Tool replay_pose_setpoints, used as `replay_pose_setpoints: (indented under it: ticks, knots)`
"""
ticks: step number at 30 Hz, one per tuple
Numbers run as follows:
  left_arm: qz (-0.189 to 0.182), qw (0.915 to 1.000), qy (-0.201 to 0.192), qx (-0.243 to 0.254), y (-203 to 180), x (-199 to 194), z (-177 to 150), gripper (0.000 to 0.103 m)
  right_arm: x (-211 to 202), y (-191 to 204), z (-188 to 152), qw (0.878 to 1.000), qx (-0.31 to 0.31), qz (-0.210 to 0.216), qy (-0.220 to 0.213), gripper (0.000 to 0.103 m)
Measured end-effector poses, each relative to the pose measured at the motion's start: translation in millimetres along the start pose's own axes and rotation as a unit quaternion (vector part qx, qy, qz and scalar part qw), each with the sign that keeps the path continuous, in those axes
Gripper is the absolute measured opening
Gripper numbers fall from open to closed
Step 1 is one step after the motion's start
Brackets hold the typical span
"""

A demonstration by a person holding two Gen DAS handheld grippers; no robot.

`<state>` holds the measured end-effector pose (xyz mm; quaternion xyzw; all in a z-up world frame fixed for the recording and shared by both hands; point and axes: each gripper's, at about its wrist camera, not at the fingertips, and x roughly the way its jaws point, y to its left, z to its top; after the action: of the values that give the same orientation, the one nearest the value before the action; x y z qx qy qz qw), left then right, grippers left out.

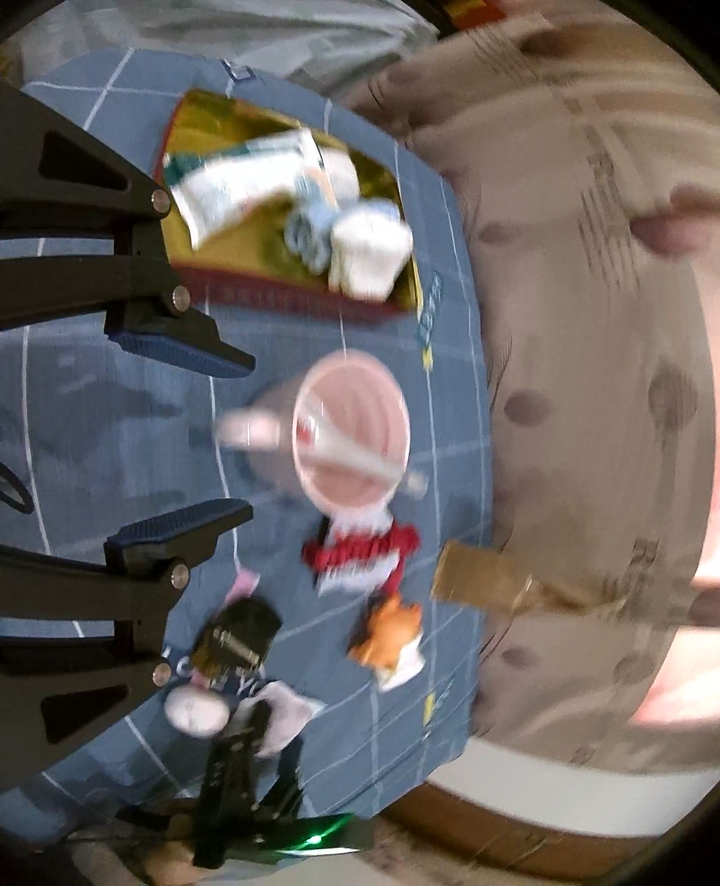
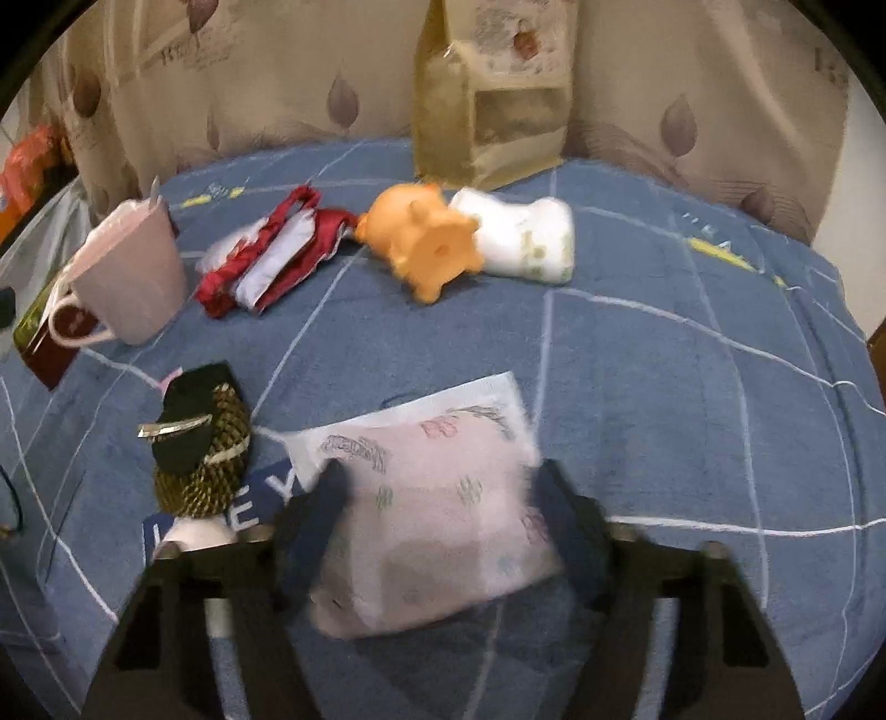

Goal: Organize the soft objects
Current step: 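Grasp the pink floral wipe with the right gripper while the left gripper grasps the black-and-gold pouch, then carry the black-and-gold pouch toward the gold tin with the left gripper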

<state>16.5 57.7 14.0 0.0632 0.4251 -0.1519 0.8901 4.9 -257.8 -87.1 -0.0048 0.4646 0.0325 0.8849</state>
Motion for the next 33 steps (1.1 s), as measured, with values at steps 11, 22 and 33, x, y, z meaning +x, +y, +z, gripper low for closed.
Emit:
replay_pose_setpoints:
  ticks: [11, 22, 33]
  knots:
    - [-0.078, 0.9929, 0.052, 0.073, -85, 36, 1, 0.046, -4, -25, 2, 0.999, 0.037, -0.009, -0.013, 0.026]
    - [-0.136, 0.9793, 0.102, 0.110, -134, 72, 12, 0.046, -2, -34, 2, 0.998, 0.064, 0.015, -0.005, 0.027]
    - [-0.097, 0.9751, 0.159, 0.120, -141, 122, 5, 0.047, 0, -39, 1, 0.997, 0.070, 0.030, -0.004, 0.029]
